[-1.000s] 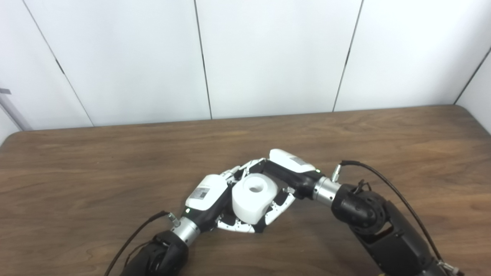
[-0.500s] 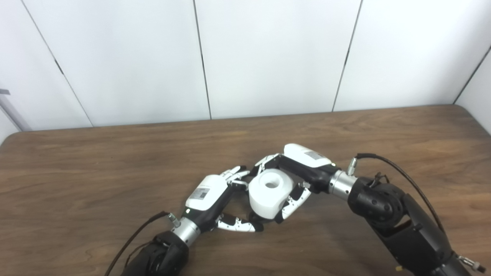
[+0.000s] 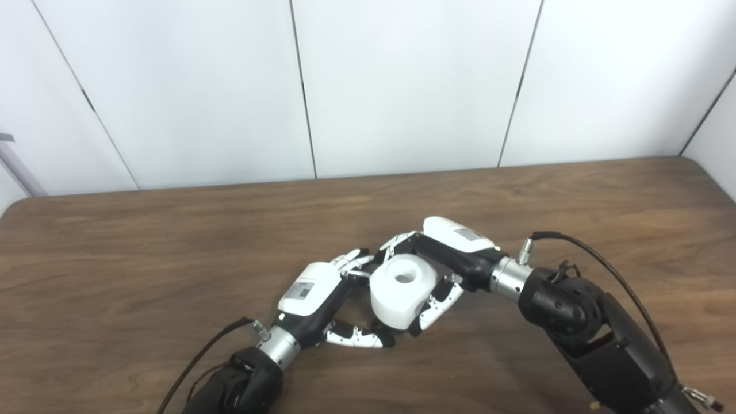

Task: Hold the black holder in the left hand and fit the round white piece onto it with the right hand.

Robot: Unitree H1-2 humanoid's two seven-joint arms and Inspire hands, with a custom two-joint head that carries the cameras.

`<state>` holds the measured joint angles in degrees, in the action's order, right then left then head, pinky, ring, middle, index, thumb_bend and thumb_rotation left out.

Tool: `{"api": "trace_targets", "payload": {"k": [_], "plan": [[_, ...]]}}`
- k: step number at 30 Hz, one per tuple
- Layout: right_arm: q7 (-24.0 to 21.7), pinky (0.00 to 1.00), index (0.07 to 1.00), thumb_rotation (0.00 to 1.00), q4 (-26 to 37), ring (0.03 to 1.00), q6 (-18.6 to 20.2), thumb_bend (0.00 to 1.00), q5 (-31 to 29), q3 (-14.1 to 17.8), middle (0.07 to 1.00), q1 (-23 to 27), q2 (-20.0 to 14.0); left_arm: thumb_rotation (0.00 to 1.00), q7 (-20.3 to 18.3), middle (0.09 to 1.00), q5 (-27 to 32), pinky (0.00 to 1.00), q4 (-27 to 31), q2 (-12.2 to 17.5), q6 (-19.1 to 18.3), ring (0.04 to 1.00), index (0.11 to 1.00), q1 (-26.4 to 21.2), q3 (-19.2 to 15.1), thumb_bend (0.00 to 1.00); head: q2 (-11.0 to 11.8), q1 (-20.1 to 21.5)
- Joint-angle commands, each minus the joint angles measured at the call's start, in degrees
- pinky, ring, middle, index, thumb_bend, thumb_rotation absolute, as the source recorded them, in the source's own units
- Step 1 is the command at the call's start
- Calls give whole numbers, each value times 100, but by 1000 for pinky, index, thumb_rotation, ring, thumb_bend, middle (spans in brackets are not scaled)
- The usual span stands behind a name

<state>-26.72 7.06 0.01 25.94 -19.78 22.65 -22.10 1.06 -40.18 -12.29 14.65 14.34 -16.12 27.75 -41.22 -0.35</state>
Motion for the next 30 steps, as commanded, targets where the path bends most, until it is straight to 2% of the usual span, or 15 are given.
{"api": "trace_targets", "payload": {"k": [1, 3, 5, 13, 24, 30], "plan": [[-91, 635, 763, 222, 217, 777, 78, 789, -85, 46, 826, 111, -8, 61, -323, 887, -165, 933, -304, -15, -205, 960, 478, 390, 235, 525, -4, -7], [-157, 641, 924, 278, 308, 801, 190, 903, -105, 55, 886, 119, -13, 61, -317, 885, -166, 930, -306, -16, -206, 958, 478, 392, 233, 525, -9, -9], [-191, 663, 985, 319, 365, 841, 257, 979, -134, 71, 954, 132, -8, 61, -326, 888, -184, 932, -298, -14, -226, 959, 478, 390, 238, 525, -15, -11], [-123, 666, 1000, 326, 391, 805, 190, 1000, -74, 132, 949, 165, 20, 61, -299, 888, -191, 923, -334, -13, -218, 959, 478, 387, 249, 525, -20, -11], [-133, 690, 1000, 301, 370, 812, 193, 1000, -83, 155, 948, 185, 48, 61, -346, 889, -183, 928, -262, 24, -268, 960, 478, 404, 236, 525, -47, -18], [-360, 713, 1000, 299, 437, 831, 322, 1000, -247, 200, 962, 264, -53, 61, -307, 886, -193, 925, -275, 32, -242, 954, 478, 404, 231, 525, -56, -14]]}}
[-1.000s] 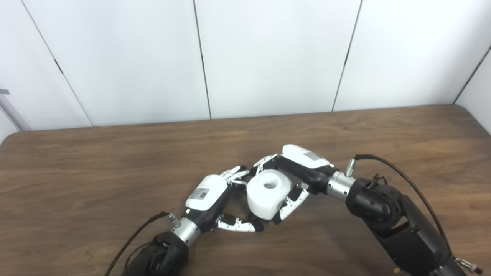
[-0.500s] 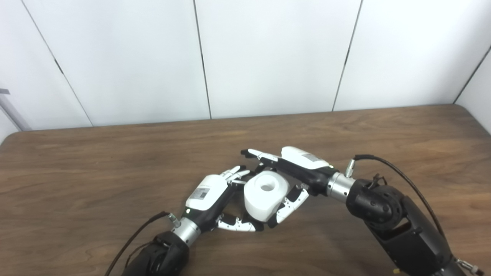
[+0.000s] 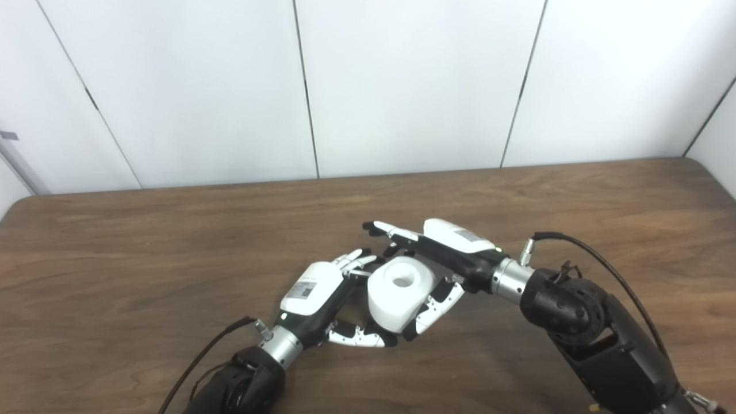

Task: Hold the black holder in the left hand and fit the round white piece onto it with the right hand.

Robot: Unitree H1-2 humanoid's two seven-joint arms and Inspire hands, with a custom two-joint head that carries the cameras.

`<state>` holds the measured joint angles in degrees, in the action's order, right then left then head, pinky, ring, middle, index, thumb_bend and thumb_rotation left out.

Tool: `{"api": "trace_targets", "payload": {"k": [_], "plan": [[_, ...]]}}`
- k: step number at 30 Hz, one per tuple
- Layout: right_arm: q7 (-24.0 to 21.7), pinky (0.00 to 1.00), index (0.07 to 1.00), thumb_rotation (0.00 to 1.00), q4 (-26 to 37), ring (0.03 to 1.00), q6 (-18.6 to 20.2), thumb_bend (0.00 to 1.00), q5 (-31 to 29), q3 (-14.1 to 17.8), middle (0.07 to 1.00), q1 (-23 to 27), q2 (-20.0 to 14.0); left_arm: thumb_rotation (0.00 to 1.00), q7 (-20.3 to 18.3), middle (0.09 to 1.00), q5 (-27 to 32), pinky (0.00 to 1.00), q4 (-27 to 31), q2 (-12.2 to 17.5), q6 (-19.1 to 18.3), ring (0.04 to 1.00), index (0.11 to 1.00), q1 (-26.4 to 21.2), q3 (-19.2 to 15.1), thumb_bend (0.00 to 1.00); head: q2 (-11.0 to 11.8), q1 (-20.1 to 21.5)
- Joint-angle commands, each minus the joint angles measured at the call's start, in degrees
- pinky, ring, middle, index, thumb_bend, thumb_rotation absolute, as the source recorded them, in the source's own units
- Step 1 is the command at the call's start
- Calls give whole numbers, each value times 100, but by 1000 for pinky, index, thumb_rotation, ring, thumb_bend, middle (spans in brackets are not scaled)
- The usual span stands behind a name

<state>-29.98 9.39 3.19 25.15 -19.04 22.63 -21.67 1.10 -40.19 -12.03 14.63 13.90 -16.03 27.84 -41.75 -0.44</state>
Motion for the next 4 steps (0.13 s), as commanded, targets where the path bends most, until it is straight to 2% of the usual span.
{"api": "trace_targets", "payload": {"k": [1, 4], "plan": [[-155, 723, 1000, 310, 223, 851, 49, 1000, -289, 154, 976, 309, -162, 60, -320, 886, -193, 924, -292, 43, -198, 954, 478, 392, 222, 525, -8, -9], [-456, 731, 1000, 338, 303, 896, 200, 1000, -558, 232, 998, 409, -329, 61, -358, 891, -181, 925, -268, 62, -222, 960, 478, 390, 213, 525, -14, 12]]}}
